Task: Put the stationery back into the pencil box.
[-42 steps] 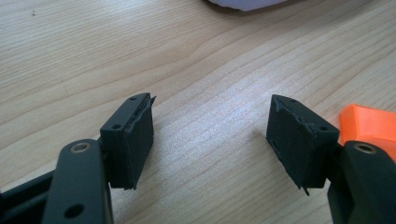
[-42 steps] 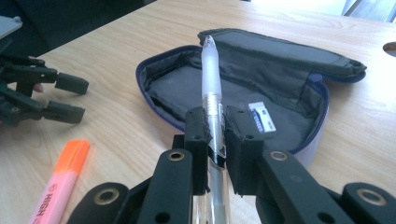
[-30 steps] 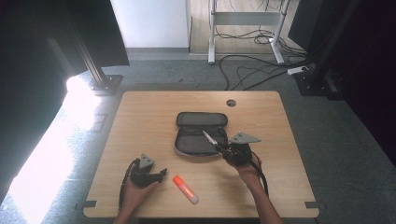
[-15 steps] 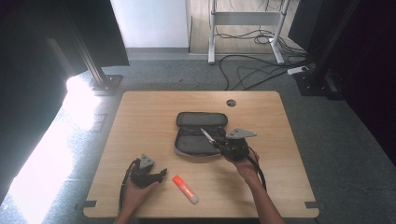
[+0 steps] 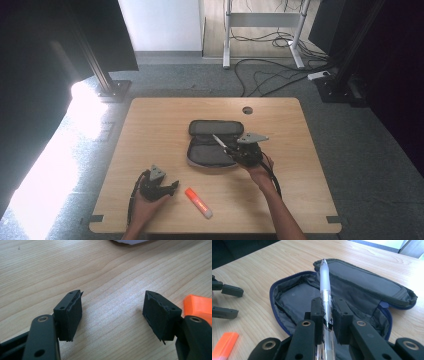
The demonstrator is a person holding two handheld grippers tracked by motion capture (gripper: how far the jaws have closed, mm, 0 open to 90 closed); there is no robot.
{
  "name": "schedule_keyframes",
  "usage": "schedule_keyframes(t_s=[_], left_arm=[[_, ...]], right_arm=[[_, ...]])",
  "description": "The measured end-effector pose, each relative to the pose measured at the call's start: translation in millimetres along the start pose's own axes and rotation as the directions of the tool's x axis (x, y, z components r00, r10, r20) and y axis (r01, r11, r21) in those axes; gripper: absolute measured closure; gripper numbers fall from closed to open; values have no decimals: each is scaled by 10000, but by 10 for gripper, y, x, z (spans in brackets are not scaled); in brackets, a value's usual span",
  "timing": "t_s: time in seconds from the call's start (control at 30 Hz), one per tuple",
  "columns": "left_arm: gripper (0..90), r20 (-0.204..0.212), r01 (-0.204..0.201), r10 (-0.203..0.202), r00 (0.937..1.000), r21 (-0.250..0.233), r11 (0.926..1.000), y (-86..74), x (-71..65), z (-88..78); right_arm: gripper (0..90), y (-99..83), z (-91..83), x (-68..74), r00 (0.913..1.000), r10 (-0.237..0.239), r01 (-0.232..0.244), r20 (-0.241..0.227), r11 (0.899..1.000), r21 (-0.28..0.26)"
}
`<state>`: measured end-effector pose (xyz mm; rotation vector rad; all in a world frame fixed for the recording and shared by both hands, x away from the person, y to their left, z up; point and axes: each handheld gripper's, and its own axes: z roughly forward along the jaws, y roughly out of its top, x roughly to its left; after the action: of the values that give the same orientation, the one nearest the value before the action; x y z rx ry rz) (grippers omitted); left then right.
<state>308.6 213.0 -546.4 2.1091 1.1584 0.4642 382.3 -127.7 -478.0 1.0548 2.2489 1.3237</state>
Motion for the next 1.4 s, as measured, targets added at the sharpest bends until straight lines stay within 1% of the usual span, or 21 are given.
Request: schedule_keyframes(t_s=[0.07, 0.17, 0.27, 0.43, 0.67, 0.9, 1.2, 1.33, 1.4], left_arm=[[321, 1, -1, 1, 10000, -1, 10000, 0, 0, 0], [321, 4, 0, 0, 10000, -1, 10000, 0, 1, 0], [321, 30, 32, -32, 10000, -5, 10000, -1, 2, 0], [321, 18, 11, -11, 10000, -4, 10000, 0, 2, 0], [321, 17, 7, -7, 10000, -6, 10000, 0, 2, 0], [321, 19, 5, -5, 10000, -4, 10000, 0, 2, 0], [321, 20, 4, -4, 10000, -4, 10000, 0, 2, 0], [321, 21, 11, -11, 10000, -5, 10000, 0, 2, 0], [321, 24, 6, -6, 10000, -3, 10000, 0, 3, 0]], right_arm=[[790, 20, 27, -10, 10000, -85, 85, -43, 10000, 30], [790, 44, 74, -24, 9996, -105, 105, -269, 9999, 17], [790, 55, 121, -30, 9993, -183, 184, -340, 9998, 21], [790, 66, 176, -47, 9994, -172, 175, -294, 9998, 96], [790, 152, 235, -79, 9992, -300, 303, -263, 9994, 144], [790, 132, 330, -109, 9992, -249, 255, -300, 9995, 196], [790, 109, 438, -99, 9994, -141, 149, -323, 9996, 223], [790, 118, 475, -86, 9990, -225, 235, -376, 9994, 266], [790, 129, 497, -86, 9986, -286, 302, -435, 9989, 371]])
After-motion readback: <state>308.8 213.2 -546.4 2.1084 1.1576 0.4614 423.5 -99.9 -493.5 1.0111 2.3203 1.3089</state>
